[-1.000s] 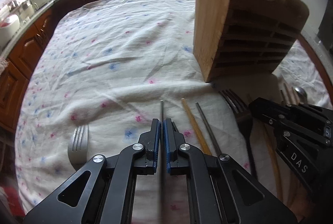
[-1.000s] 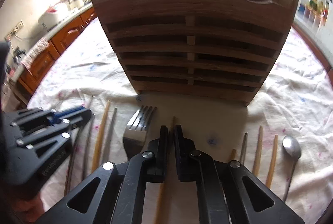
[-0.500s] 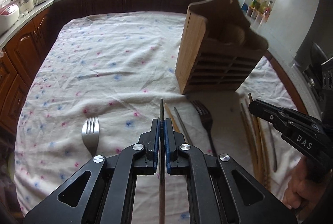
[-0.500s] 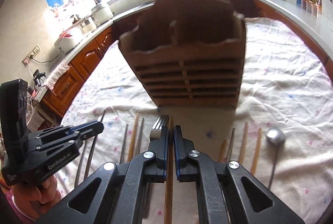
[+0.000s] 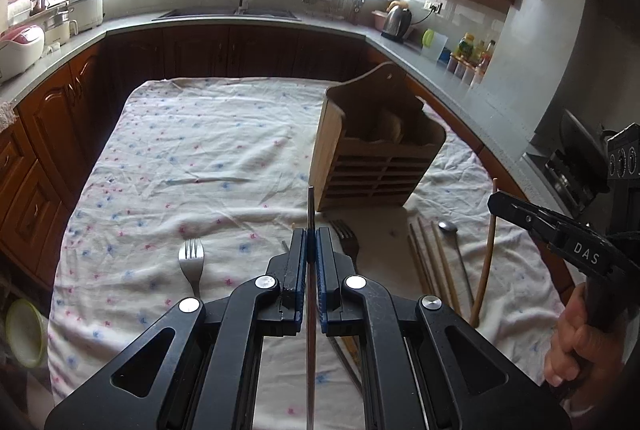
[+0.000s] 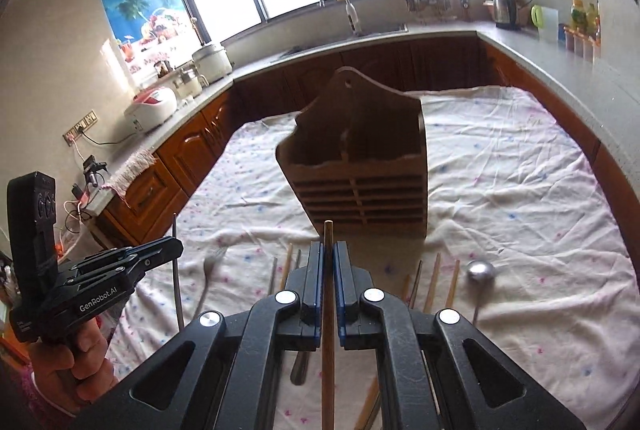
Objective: Organize utensils
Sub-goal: 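Lift both chopsticks and lower them into the wooden holder with both tools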
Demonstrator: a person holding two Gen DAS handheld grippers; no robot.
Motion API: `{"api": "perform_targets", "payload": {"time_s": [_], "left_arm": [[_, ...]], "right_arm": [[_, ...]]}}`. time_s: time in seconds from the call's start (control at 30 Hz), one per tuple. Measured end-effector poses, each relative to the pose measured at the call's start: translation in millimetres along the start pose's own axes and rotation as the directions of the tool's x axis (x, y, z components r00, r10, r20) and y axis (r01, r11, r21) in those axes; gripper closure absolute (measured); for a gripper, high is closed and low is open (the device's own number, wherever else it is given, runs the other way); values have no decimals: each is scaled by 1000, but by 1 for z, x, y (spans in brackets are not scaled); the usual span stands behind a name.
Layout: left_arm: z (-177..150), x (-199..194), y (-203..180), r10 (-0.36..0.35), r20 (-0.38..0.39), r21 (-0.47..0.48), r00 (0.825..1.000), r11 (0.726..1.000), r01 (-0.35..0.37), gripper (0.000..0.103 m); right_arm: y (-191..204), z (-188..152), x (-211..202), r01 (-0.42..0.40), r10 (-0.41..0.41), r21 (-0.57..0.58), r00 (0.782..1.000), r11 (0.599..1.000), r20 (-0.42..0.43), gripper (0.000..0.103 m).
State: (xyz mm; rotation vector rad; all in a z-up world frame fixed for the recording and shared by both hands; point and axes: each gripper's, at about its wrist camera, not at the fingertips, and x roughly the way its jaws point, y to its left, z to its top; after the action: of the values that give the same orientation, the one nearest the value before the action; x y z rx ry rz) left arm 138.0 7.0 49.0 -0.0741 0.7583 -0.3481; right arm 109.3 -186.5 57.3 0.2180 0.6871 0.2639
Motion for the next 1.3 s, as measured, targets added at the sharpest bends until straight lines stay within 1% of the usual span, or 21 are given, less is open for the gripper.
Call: {"api": "perform_targets", "payload": {"time_s": [0.17, 0.3, 0.57, 0.73, 1.0, 1.3], "left_arm": [[3, -21, -4, -3, 46, 1, 999, 1000, 3, 99], [5, -30, -6, -21, 72, -13, 997, 1000, 22, 99], [15, -38, -11, -32, 113, -9, 993, 999, 33, 99], [28, -40, -16, -44, 142, -6, 989, 999, 45, 99], [66, -42, -27, -58, 215, 14, 975, 998, 56, 99], [126, -28, -37, -49, 298, 23, 953, 999, 45, 99]], "right_arm": [[2, 4, -25, -13, 13, 2, 998, 1000, 55, 98], [2, 8, -35, -16, 16, 0, 997, 1000, 77, 98], [0, 17, -52, -15, 13, 10, 991, 1000, 133, 98], [-6, 30, -60, -8, 6, 12, 985, 1000, 173, 98], [-15, 65, -72, -7, 3, 18, 969, 1000, 247, 98], [-28, 124, -79, 14, -31, 47, 926, 999, 375, 98]]}}
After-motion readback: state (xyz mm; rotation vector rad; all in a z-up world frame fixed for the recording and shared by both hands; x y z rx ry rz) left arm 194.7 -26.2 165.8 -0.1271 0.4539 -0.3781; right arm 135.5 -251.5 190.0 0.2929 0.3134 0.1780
